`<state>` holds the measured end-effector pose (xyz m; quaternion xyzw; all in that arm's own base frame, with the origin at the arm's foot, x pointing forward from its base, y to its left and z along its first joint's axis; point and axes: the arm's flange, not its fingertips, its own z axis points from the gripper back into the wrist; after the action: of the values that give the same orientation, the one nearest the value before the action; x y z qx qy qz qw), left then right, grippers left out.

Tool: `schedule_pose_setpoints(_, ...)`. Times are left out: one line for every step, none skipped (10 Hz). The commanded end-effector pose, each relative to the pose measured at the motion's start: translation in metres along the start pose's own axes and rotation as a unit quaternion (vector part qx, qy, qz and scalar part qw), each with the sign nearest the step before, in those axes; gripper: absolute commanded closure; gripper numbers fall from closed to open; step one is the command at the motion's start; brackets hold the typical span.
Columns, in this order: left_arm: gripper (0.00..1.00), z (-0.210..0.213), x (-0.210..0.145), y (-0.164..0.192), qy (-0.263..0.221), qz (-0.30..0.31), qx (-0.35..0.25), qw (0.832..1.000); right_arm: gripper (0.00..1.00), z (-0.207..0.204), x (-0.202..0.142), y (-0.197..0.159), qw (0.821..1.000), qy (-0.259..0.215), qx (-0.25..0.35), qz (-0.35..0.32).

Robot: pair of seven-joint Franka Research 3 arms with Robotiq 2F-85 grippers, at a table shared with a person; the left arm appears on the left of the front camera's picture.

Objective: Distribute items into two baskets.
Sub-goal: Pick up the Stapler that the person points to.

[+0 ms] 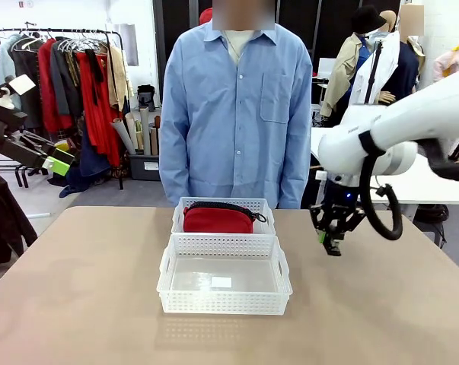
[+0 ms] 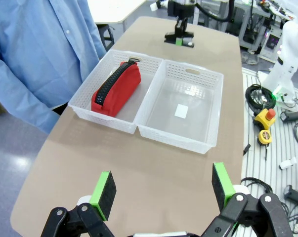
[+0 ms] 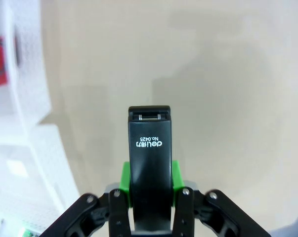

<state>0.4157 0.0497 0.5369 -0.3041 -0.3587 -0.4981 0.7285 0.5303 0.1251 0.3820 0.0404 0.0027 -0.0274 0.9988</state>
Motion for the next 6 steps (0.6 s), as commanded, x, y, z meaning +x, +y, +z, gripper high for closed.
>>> schedule_pose_setpoints(0.0,0.001,0.0,-0.001,0.0,0.002,-0.002,1.0,1.0,0.033,-0.014,-0.02,0.999,0.012,-0.005,0.053)
schedule_pose_setpoints(0.0,0.001,0.0,-0.001,0.0,0.002,-0.002,1.0,1.0,0.051,-0.02,-0.026,0.994,0.009,-0.014,0.105)
schedule_pose_setpoints(0.0,0.001,0.0,-0.001,0.0,0.002,-0.002,1.0,1.0,0.069,-0.029,-0.03,0.988,-0.004,-0.03,0.154)
schedule_pose_setpoints(0.0,0.001,0.0,-0.001,0.0,0.002,-0.002,1.0,1.0,0.086,-0.04,-0.033,0.98,-0.023,-0.04,0.195)
schedule_pose_setpoints(0.0,0.001,0.0,-0.001,0.0,0.002,-0.002,1.0,1.0,0.104,-0.051,-0.035,0.975,-0.042,-0.044,0.215)
schedule_pose_setpoints(0.0,0.001,0.0,-0.001,0.0,0.002,-0.002,1.0,1.0,0.12,-0.062,-0.036,0.969,-0.06,-0.023,0.237)
